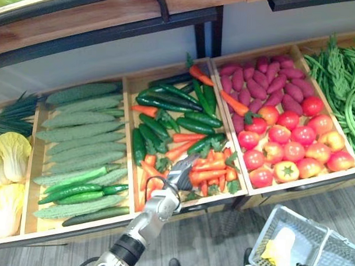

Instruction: Pick vegetable in the basket

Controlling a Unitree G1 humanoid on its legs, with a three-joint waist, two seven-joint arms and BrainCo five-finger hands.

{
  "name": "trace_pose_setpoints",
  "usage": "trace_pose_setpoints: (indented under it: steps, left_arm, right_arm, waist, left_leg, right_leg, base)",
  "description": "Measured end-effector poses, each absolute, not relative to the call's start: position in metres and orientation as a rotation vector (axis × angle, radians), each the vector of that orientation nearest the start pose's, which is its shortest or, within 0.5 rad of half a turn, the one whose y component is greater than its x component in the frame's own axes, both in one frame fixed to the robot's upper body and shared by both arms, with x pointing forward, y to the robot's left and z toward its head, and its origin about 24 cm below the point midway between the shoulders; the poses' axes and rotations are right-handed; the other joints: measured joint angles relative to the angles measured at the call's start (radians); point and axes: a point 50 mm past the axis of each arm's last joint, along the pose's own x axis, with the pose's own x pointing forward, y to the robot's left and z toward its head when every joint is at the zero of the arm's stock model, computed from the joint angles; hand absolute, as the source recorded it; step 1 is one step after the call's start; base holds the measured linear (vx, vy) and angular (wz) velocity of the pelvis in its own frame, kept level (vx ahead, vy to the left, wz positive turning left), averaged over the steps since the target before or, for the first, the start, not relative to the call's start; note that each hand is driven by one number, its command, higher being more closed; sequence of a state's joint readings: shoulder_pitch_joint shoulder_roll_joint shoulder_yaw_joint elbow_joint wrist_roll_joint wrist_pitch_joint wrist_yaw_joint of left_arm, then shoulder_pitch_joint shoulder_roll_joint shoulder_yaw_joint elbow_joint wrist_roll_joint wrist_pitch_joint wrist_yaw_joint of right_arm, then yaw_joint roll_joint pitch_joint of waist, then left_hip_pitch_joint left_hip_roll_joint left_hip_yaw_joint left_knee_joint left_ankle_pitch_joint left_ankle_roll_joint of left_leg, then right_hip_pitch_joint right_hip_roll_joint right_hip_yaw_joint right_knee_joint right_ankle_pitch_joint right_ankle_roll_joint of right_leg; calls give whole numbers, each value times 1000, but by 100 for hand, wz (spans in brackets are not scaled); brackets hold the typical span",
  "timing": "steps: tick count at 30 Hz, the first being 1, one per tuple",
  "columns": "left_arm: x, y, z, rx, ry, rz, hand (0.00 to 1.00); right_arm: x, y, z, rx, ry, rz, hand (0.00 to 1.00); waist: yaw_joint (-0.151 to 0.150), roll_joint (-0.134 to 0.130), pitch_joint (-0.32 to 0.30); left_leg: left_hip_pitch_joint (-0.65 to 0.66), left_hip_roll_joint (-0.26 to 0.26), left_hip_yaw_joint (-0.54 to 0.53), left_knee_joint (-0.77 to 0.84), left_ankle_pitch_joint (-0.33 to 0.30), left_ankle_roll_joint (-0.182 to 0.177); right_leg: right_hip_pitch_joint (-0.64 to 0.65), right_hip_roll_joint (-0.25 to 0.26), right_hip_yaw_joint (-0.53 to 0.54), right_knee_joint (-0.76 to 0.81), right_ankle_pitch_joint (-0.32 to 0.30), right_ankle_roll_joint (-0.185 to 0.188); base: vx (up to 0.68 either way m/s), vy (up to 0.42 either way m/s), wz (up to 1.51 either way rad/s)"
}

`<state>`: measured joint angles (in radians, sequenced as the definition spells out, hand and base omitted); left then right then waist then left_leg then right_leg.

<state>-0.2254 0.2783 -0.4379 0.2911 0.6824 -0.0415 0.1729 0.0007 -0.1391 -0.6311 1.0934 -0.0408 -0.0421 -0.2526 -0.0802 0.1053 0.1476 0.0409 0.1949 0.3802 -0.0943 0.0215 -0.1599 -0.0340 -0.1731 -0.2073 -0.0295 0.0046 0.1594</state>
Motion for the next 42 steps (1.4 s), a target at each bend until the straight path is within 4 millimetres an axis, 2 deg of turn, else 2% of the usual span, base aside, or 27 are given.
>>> trace_pose_setpoints:
  steps: [15,16,26,29,42]
  left_arm:
    - [289,112,7,1100,-83,-321,0]
    - [289,112,8,1101,-84,-316,100]
    - [314,120,28,1139,-133,-187,100]
    - [314,121,27,1140,-129,-183,100]
    - [315,118,35,1118,-150,-181,100]
  right_arm:
    - [99,-283,-138,47,973,-848,100]
    - [99,-283,-138,46,973,-849,100]
    - [105,-278,-138,44,958,-849,100]
    - [108,-276,-137,50,952,-844,100]
    - [107,-275,-138,48,960,-843,100]
  waist:
    - [-3,0,32]
    - [-3,-1,32]
    - [-7,-16,55]
    - [-23,-13,60]
    - [-25,-16,64]
  left_leg:
    - [-22,5,45,37,-22,-4]
    - [-22,5,45,37,-22,-4]
    - [-22,7,74,37,-25,-8]
    - [-21,9,75,41,-28,-12]
    - [2,16,72,82,-43,-21]
  right_leg:
    - [-50,1,50,19,0,0]
    - [-50,1,50,19,0,0]
    - [-68,5,78,17,2,4]
    - [-68,5,79,17,2,4]
    - [-29,0,73,18,2,4]
  base:
    - [-1,-4,-9]
    - [15,-9,-4]
    - [12,-8,-8]
    - [16,-7,-3]
    - [6,-2,0]
